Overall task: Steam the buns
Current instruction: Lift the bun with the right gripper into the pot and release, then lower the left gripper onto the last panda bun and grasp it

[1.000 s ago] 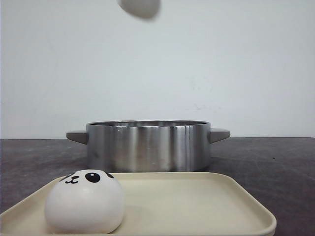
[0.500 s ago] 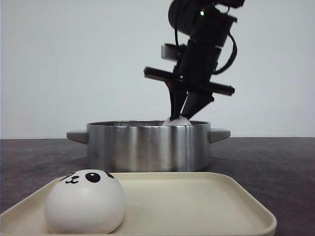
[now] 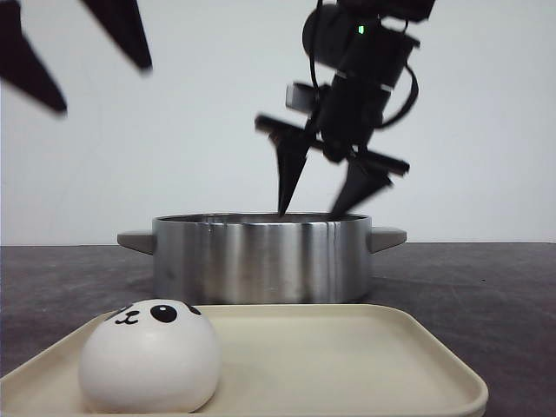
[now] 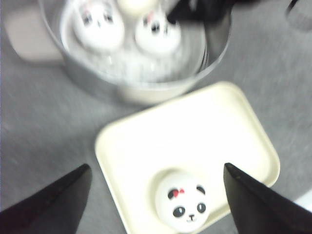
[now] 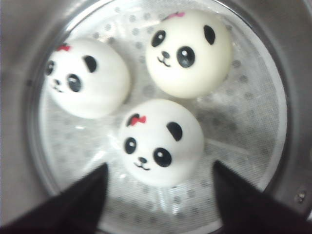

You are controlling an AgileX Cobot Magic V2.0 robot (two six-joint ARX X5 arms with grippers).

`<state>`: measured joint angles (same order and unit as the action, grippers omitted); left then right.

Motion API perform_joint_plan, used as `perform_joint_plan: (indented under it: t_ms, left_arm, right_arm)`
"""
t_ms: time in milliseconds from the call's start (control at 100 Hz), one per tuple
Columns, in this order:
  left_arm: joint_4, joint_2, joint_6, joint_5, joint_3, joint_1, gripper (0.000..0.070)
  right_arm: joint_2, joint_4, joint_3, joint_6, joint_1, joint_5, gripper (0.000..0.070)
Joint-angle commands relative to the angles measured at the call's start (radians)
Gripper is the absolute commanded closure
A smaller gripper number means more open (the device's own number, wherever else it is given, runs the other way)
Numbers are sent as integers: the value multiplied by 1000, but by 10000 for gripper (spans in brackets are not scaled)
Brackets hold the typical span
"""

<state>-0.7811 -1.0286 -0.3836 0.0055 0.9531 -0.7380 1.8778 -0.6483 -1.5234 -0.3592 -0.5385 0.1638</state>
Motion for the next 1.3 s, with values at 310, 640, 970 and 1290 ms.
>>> perform_joint_plan:
  t_ms: [310,640,970,1290]
  left_arm:
    - [78,-178,-104,93,-102,-126,190]
    - [175,-404,-104,92,-102,-158,190]
    - [198,-508,-104,92,-102,-158,211]
    - [208,-434,-39,29,-40,-160,700]
  right_arm:
    - [-301,-68,-321,89,-71,4,683]
    - [-568,42,-388,85,-151,-11,689]
    - [-659,-39,-388,87,-151,-71,689]
    - [-656,-113,-388,122,-151,-90,689]
